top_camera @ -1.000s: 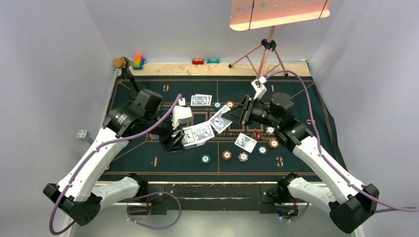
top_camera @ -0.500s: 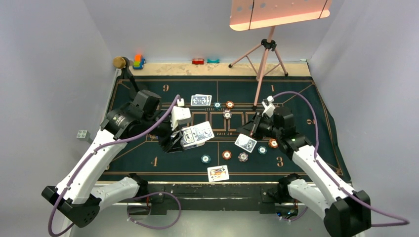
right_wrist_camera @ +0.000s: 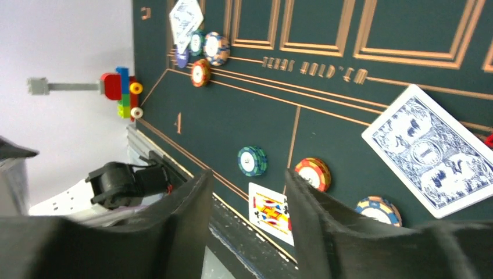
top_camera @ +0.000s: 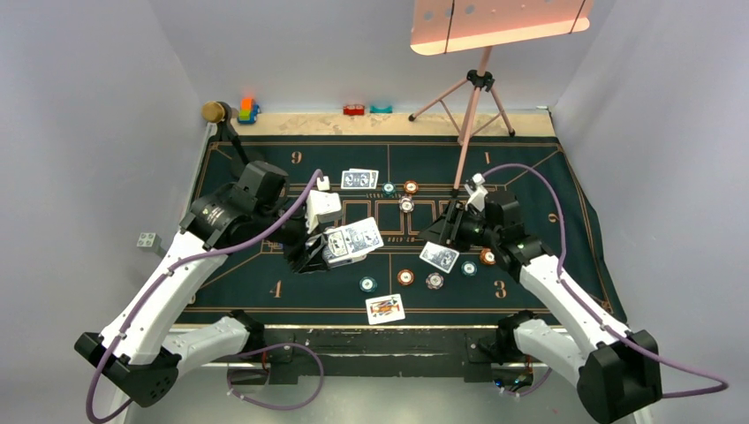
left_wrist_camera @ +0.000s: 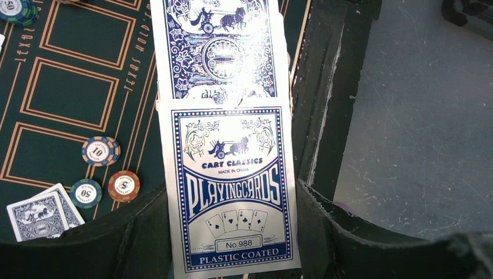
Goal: Distribute texas hold em gaming equipment
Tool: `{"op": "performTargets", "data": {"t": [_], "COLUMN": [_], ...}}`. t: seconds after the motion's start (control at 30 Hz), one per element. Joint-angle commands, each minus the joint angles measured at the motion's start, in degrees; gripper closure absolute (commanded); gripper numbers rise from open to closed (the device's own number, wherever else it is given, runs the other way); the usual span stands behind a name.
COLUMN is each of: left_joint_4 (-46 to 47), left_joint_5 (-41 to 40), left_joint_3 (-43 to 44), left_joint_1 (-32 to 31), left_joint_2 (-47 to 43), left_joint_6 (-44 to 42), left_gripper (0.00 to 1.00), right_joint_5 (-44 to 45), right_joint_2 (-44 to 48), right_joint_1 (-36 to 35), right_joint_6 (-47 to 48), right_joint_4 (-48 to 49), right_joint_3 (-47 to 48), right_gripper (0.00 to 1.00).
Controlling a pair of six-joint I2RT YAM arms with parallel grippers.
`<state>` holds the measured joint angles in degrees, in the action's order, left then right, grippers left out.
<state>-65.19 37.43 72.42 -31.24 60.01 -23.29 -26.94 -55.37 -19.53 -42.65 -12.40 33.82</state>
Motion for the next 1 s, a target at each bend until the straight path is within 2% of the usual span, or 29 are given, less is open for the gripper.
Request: {"op": "performTargets", "data": {"t": [0.0,0.03,0.1,0.33,0.57,0.83,0.97], "left_joint_4": [2.2,2.2,2.3,2.5,2.3,2.1,1.8], "left_joint_5": [2.5,2.6,2.6,3.2,3.0,3.0,3.0], "left_joint_3": [0.3,0.4,0.4,0.4,0.9,1.2,1.5], "left_joint_1": [0.3,0.4,0.4,0.4,0.3,0.4,0.4], "left_joint_2": [0.1,0.1,0.0,-0.1,-0.2,-0.4,-0.4], "left_joint_6": [0.1,0.1,0.1,0.6,0.5,0.5,0.5], "left_gripper": [1.0,1.0,1.0,1.0,1.0,1.0,1.0], "right_joint_5": [-5.8,-6.6,-7.1,-5.9,-3.8,-3.1,-3.7], "right_joint_2": [3.4,3.7,2.8,-5.2,-11.6,-13.0,-13.6], "right_joint_1": [-0.9,-2.1,-4.9,-16.7,-23.0,-24.9,-24.8], "right_joint_6": [-2.9,-3.9,-5.1,-8.1,-8.1,-10.3,-10.8], "right_joint_4": [7.3,8.8,10.5,16.7,18.2,22.8,22.0], "right_joint_3": [5.2,6.2,9.0,17.2,19.4,16.4,16.1], "right_gripper": [0.33,0.23,0.17,0.11,0.08,0.06,0.22]}}
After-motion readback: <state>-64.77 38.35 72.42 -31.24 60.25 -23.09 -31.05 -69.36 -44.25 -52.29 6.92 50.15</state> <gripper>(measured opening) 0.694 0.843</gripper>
